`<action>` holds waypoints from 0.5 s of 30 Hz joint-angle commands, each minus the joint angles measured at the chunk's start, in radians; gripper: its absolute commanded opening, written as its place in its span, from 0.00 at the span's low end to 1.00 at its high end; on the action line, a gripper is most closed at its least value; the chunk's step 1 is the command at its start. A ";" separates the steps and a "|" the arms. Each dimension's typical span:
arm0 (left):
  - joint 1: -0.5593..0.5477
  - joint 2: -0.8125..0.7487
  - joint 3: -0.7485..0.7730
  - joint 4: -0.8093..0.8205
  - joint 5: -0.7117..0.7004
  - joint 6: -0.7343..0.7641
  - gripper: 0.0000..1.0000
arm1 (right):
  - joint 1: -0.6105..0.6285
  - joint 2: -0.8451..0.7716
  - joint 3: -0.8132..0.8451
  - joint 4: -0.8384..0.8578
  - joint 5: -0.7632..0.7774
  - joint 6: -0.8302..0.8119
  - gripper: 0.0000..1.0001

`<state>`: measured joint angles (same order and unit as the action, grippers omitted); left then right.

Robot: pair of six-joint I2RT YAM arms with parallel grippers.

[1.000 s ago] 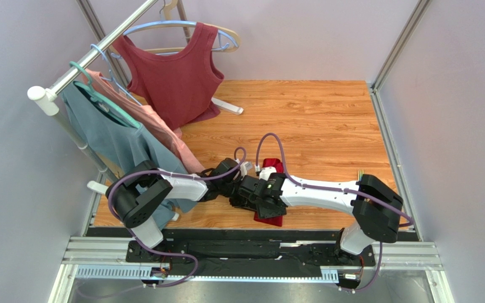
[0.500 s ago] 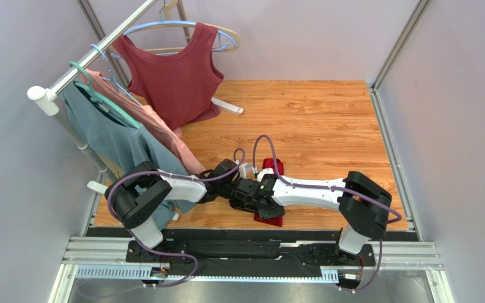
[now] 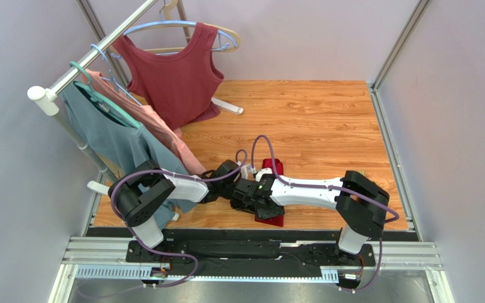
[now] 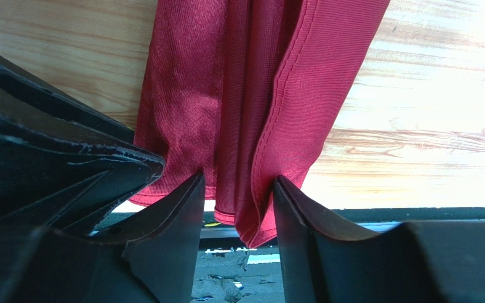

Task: Fold the napkin into a case and place the utensils inside
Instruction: Grasp the top corner of the smaller rectangle folded napkin from the folded napkin.

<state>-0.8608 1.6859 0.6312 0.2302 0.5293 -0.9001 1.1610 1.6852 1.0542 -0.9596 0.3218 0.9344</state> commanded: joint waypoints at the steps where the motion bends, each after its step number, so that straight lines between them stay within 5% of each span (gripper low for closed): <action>1: -0.010 0.009 0.010 -0.005 -0.020 0.018 0.29 | 0.003 0.004 0.020 0.041 0.017 0.000 0.49; 12: -0.030 0.041 0.024 0.012 -0.023 0.009 0.21 | 0.002 0.010 0.023 0.004 0.078 -0.002 0.02; 15: -0.038 0.049 0.025 0.017 -0.028 0.000 0.17 | 0.002 -0.004 0.026 -0.010 0.089 0.004 0.00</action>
<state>-0.8833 1.7096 0.6426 0.2424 0.5266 -0.9062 1.1610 1.6958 1.0542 -0.9516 0.3485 0.9234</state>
